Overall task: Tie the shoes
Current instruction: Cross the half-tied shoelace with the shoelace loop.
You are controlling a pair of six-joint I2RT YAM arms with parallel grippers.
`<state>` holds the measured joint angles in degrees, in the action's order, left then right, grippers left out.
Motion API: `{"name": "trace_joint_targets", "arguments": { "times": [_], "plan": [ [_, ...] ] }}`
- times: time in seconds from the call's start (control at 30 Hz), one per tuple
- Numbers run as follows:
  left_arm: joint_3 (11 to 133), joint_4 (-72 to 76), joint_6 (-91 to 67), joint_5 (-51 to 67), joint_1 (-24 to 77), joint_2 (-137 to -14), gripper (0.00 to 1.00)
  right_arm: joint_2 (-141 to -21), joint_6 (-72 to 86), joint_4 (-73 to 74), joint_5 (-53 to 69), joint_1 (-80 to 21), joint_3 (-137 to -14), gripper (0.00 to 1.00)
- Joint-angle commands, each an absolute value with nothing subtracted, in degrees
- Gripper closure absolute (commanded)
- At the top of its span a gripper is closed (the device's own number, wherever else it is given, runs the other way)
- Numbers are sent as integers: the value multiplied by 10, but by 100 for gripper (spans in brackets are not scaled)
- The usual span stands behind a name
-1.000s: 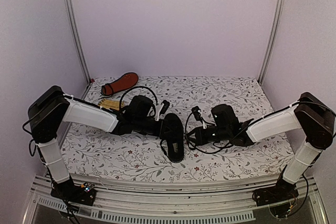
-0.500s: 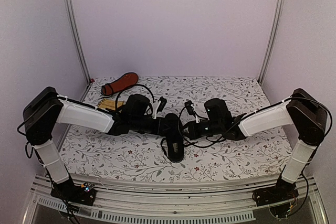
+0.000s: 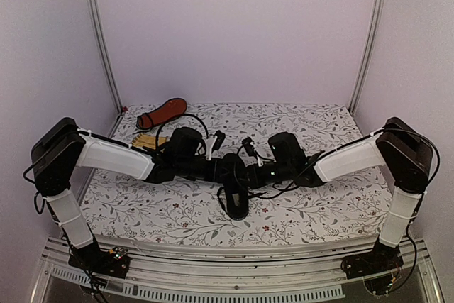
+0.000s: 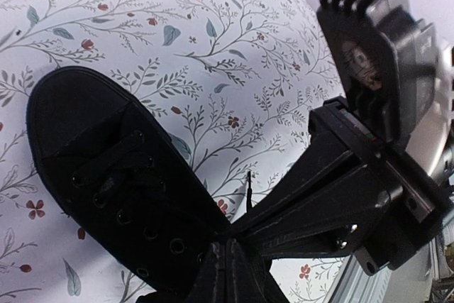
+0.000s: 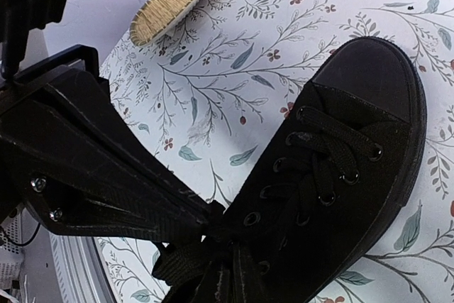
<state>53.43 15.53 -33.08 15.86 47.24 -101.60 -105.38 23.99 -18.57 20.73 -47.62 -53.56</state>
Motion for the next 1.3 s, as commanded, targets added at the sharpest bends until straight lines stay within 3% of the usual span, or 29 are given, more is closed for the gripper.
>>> {"name": "trace_joint_targets", "arguments": {
  "times": [0.0, 0.8, 1.07, 1.27],
  "plan": [
    [526, 171, -335, 157, 473, -1006, 100, -1071, 227, -175, 220, -480, -555, 98],
    [513, 184, -349, 164, 473, -1009, 100, -1085, 215, -140, 212, -487, -564, 98],
    [477, 185, -355, 144, 465, -987, 72, -1082, 215, -140, 213, -487, -559, 98],
    [475, 200, -378, 139, 462, -1000, 70, -1080, 217, -141, 214, -488, -558, 98]
  ]
}}
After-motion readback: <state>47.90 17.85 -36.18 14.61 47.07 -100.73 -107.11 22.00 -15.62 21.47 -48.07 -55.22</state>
